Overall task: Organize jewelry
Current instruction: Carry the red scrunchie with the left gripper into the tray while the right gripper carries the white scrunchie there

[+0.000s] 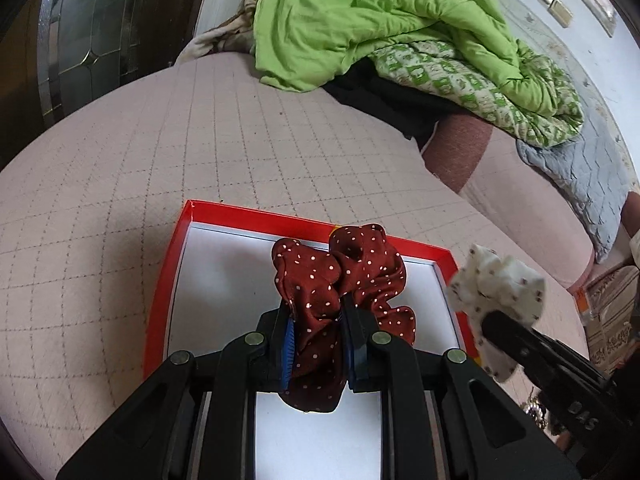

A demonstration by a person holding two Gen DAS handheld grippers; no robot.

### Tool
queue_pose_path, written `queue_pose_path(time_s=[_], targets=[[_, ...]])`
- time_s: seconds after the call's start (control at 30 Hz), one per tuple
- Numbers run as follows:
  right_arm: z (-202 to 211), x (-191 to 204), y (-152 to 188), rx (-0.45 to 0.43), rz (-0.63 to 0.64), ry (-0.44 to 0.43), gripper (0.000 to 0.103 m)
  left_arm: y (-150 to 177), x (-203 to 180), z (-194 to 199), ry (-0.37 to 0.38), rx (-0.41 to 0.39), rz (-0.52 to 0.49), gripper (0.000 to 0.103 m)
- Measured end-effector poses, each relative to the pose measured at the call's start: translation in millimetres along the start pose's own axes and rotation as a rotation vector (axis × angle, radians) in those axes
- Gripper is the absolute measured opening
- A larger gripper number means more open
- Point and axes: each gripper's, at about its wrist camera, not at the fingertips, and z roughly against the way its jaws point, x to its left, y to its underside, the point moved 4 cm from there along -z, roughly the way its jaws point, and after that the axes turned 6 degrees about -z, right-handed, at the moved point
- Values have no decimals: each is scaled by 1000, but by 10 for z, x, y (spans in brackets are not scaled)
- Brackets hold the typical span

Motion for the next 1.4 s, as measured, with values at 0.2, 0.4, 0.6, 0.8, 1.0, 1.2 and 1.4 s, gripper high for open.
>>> queue_pose_path(time_s=[0.2,0.4,0.6,0.8,1.0,1.2,1.4], targets=[[-335,24,-72,34,11,35,19,-7,34,-113,-5,29,7,18],[-607,-47,-151,57,-12,65,21,-32,98,-159,-18,38,17,18],[-739,-71,-187,64,-16,94,23,-27,150,-150,-36,29,34,55],[-728,-62,-164,71,-19,78,36,-63,169,-77,-33,3,45,59],[-438,-67,-159,13,-32,45,57,-111,159,41,-35,-43,58,60],[-158,-57,96,-84,-34,41,73,-129,136,124,-50,-75,56,61],[-111,115,247,-105,98,105,73,-140,126,205,-61,-90,44,61]])
